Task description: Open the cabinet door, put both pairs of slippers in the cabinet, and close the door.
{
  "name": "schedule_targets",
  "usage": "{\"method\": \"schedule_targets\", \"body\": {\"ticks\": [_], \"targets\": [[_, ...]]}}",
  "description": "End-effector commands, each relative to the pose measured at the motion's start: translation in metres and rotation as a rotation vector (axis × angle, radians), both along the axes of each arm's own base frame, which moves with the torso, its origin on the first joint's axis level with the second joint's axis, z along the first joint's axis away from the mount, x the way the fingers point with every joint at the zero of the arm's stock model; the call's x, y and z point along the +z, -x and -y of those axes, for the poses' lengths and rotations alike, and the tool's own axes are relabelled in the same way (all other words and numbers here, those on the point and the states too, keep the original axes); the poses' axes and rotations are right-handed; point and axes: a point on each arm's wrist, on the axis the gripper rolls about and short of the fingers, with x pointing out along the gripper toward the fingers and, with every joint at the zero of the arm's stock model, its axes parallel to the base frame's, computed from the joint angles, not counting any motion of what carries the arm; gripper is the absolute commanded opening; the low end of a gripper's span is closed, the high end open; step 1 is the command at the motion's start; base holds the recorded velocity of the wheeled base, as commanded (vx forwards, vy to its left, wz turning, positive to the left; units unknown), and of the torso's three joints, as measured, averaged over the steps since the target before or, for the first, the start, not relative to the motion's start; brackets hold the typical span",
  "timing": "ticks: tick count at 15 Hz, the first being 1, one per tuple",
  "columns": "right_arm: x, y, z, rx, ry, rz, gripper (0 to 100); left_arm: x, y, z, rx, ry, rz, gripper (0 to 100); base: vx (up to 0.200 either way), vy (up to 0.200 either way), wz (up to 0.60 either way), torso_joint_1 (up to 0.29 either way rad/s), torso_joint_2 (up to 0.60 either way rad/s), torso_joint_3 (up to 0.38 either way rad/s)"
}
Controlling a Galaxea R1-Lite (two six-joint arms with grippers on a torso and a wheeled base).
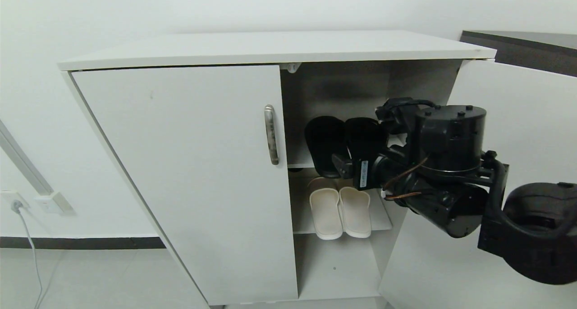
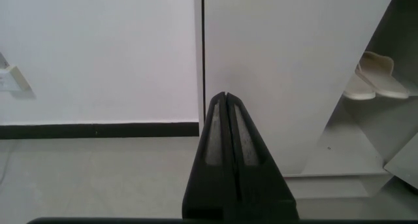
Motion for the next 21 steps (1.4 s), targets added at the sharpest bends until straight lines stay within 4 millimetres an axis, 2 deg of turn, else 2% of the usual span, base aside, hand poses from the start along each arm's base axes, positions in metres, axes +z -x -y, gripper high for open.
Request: {"method": "schedule_targets", "body": {"ticks": [1,4,11,21], "targets": [[-0.01,0.009,0.005,0.032,0.009,-0.002,0,0.0,0.0,0.0,0.001,0.0,-0.001,0,0.0,0.0,0.0,0.0,0.0,0.0],[-0.019,0.01,0.005,0.069,0.013,-0.018,0,0.0,0.0,0.0,0.001,-0.002,-0.002,0,0.0,0.0,0.0,0.0,0.0,0.0],[-0.022,0.007,0.004,0.066,0.018,-0.023,0,0.0,0.0,0.0,-0.001,0.0,-0.001,0,0.0,0.0,0.0,0.0,0.0,0.0],[-0.03,0.003,0.002,0.057,0.035,-0.039,0,0.0,0.0,0.0,-0.001,0.001,-0.001,0,-0.2,0.0,0.0,0.002,0.0,0.001]]}}
